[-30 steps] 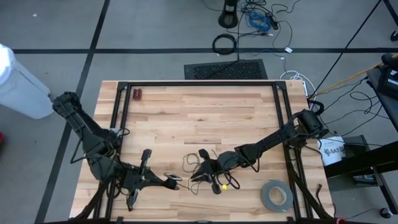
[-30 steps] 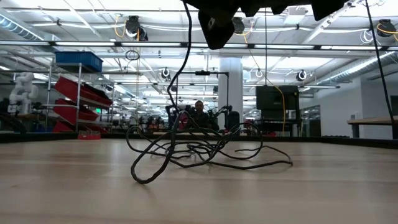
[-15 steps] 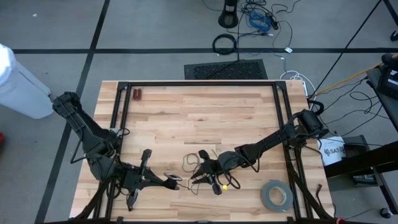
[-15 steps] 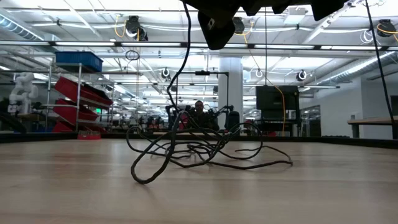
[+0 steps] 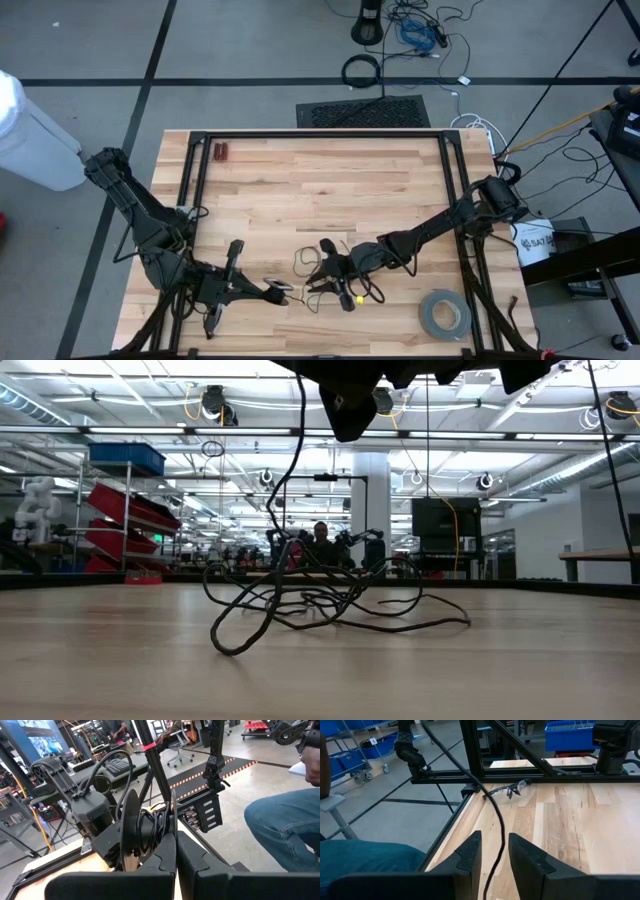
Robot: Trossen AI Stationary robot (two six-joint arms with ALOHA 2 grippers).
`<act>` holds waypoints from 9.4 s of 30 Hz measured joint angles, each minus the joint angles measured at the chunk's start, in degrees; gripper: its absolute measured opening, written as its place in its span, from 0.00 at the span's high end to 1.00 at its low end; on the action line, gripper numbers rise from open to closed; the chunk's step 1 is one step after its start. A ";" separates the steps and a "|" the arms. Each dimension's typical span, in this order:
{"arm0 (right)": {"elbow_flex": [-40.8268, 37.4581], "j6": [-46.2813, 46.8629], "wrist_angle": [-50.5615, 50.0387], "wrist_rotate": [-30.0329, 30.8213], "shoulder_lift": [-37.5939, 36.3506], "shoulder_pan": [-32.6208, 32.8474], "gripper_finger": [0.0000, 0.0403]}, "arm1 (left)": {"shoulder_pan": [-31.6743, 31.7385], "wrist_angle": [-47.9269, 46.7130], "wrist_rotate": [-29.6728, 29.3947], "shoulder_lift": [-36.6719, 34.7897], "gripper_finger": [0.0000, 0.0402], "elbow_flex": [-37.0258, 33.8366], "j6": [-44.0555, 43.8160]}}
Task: Coil cords
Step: Coil the black wire on the spool
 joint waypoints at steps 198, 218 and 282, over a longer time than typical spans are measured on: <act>20.35 -13.53 -20.24 15.24 1.57 0.42 1.00 | 7.63 21.16 35.38 14.71 1.00 -0.37 8.55; 20.33 -11.64 -23.78 12.44 -0.57 2.60 1.00 | 9.01 18.08 35.84 14.71 1.00 -0.37 5.67; 20.37 -15.33 -31.43 23.91 -5.98 7.21 1.00 | 17.69 10.34 24.89 17.86 1.00 -0.37 -11.02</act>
